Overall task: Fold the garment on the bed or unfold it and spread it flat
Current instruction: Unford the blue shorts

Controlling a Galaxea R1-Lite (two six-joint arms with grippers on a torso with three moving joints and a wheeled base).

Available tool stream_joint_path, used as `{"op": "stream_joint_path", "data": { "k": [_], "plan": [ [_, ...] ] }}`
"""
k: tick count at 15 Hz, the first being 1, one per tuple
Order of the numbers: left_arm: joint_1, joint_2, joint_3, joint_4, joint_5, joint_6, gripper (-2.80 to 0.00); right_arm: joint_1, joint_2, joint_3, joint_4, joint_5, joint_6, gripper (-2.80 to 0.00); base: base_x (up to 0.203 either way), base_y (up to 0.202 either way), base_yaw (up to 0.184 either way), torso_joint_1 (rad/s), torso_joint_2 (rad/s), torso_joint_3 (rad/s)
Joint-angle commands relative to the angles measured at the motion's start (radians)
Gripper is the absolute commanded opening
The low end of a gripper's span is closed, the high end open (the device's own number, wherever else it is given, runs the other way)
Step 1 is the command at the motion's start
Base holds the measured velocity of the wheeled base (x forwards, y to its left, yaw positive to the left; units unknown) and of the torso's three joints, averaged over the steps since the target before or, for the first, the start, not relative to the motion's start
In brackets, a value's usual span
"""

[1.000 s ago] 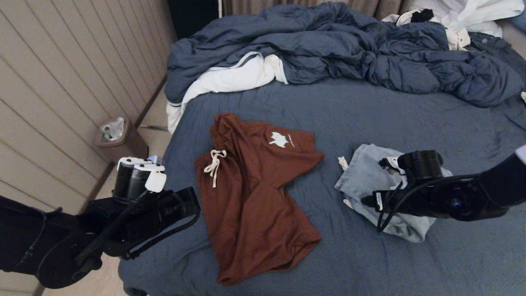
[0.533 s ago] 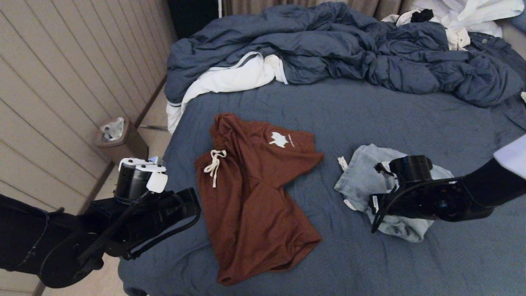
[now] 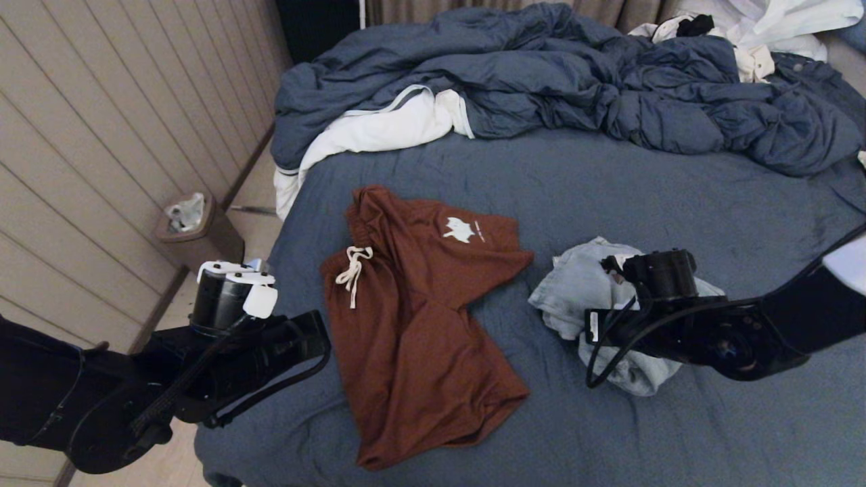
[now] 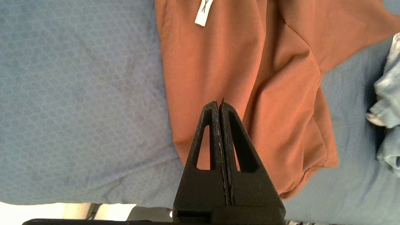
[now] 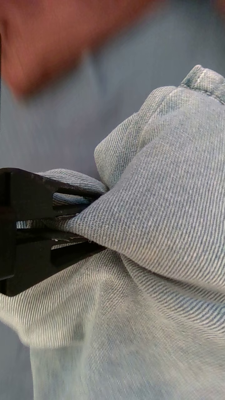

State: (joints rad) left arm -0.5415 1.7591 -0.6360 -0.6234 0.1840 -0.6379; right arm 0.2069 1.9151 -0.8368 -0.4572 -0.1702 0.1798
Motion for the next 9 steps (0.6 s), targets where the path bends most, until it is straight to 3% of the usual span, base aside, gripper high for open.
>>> {"op": "stream_joint_path", "data": {
  "k": [1, 7, 9],
  "plan": [
    [0.000, 0.003, 0.001, -0.005, 0.002, -0.003, -2.80, 0.082, -0.100, 0.013, -0.010, 0.000, 0.036, -2.80, 0.000, 0.000, 0.000, 0.000, 0.00, 0.000],
    [0.000, 0.003, -0.001, -0.009, 0.002, -0.003, -2.80, 0.298, -0.401, 0.015, -0.011, 0.007, 0.122, -2.80, 0.000, 0.000, 0.000, 0.000, 0.00, 0.000],
    [0.000, 0.004, -0.001, -0.013, 0.003, -0.009, -2.80, 0.307, -0.448, 0.010, -0.011, 0.009, 0.135, -2.80, 0.000, 0.000, 0.000, 0.000, 0.00, 0.000]
  ]
}}
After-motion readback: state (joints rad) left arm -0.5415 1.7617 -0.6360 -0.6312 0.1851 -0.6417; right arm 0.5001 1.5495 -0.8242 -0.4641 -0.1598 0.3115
